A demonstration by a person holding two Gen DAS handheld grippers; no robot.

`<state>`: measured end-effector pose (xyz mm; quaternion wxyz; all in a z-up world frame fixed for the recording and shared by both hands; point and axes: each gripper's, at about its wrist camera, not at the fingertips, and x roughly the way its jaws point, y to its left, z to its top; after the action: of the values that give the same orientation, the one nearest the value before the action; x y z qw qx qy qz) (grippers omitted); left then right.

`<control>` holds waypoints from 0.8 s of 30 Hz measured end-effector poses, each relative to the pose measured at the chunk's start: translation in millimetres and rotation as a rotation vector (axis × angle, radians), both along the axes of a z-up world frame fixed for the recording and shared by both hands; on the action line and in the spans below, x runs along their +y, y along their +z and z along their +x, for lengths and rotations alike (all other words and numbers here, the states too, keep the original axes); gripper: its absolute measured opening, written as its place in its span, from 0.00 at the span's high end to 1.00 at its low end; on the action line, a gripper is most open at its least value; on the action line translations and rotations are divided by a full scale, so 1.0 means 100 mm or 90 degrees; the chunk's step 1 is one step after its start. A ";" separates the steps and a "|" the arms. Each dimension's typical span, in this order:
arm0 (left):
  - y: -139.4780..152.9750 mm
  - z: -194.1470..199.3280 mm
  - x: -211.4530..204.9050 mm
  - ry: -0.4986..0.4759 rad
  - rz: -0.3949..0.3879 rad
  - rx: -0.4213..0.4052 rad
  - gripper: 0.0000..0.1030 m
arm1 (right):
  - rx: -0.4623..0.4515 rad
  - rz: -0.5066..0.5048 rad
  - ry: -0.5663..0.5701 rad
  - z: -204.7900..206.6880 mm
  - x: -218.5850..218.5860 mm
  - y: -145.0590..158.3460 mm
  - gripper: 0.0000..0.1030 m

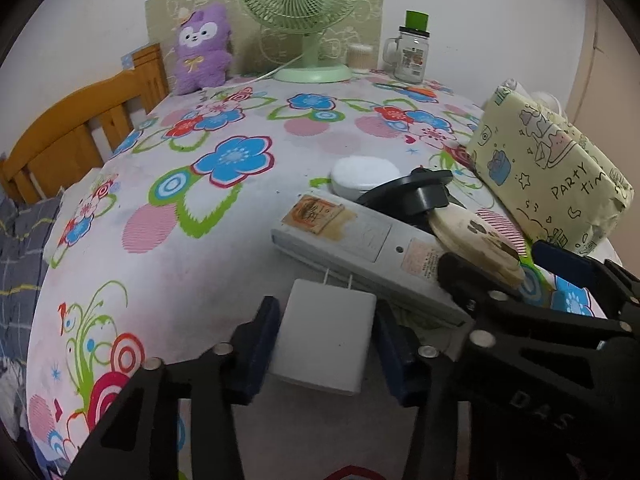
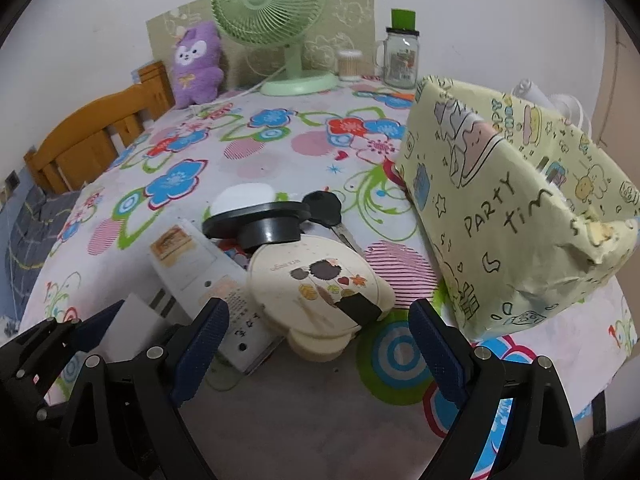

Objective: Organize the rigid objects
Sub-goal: 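Grasp the white square block with the left gripper while the right approaches the beige round case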

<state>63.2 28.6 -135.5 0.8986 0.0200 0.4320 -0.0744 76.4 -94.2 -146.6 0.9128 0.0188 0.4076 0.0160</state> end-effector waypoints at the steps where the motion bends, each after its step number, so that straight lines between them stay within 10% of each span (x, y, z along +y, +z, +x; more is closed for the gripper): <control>1: 0.00 0.01 0.00 -0.003 -0.002 0.000 0.57 | 0.001 0.005 -0.001 0.01 -0.01 -0.01 0.10; 18: 0.01 0.16 0.00 0.008 -0.006 0.003 0.61 | -0.009 0.040 -0.024 0.20 -0.03 -0.02 0.20; 21: 0.02 0.18 -0.01 0.011 -0.004 0.004 0.61 | -0.032 0.022 -0.004 0.17 0.03 0.03 0.48; 24: 0.02 0.16 -0.02 0.008 -0.005 0.003 0.61 | -0.031 0.008 0.006 0.19 0.07 0.04 0.50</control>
<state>78.8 26.9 -133.2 0.8980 0.0138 0.4342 -0.0701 95.5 -87.7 -142.7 0.9222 0.0222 0.3854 0.0233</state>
